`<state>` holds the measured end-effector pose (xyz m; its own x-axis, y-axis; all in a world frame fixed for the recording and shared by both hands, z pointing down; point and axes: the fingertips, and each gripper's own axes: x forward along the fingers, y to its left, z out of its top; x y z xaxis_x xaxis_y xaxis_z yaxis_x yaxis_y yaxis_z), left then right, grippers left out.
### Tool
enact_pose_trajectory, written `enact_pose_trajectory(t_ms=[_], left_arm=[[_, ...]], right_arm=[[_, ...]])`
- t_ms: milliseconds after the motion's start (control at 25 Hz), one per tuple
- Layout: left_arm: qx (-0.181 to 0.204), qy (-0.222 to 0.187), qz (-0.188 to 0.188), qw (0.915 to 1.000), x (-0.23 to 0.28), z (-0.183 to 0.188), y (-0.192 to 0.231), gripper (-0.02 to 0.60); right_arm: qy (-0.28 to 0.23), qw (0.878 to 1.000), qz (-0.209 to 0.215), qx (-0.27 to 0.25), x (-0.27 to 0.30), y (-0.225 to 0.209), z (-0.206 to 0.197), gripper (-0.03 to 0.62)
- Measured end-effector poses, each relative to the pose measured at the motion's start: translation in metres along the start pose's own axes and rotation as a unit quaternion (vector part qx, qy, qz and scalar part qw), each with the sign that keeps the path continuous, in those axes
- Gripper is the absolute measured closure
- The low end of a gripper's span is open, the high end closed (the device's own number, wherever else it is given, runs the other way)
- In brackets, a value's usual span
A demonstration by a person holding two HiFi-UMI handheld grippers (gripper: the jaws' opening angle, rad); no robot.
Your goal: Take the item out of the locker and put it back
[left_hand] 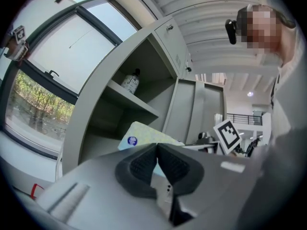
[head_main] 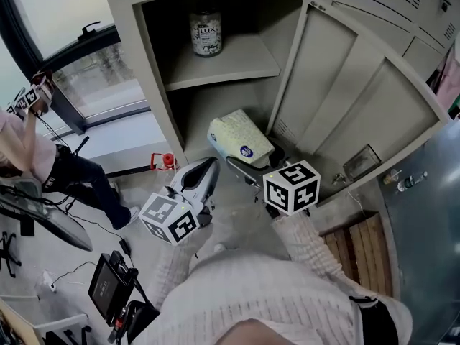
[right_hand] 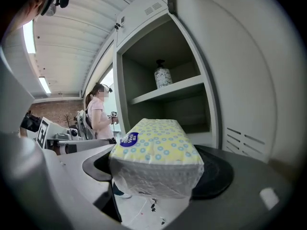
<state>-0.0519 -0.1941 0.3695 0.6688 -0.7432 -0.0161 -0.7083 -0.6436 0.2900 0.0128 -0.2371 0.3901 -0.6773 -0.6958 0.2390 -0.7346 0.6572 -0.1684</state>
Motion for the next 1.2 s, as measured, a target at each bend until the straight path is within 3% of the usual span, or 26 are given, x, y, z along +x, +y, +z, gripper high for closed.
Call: enact_pose_trajectory(t_ms=[280,520,1200], left_arm=[[-0.009,0.006,-0.001,0.9999,0.004,-0.002,0.019,0.574],[0.009,0.011,0.016,0.9998,0.009,0.004,0.039,0.574],[0.015,0.03,0.008,0.9994,0.015,0.005,0.06,0.574]], right_arm=[[0.006,1.0,0.002,-0.014,0.039,-0.005,0.011,0.14],[0.014,0.999,0.008,-0.027,0.075,-0.009,0.024,0.138],[0.037,0.998,-0.041,-0.032,0.151,-0.061,0.043,0.135]])
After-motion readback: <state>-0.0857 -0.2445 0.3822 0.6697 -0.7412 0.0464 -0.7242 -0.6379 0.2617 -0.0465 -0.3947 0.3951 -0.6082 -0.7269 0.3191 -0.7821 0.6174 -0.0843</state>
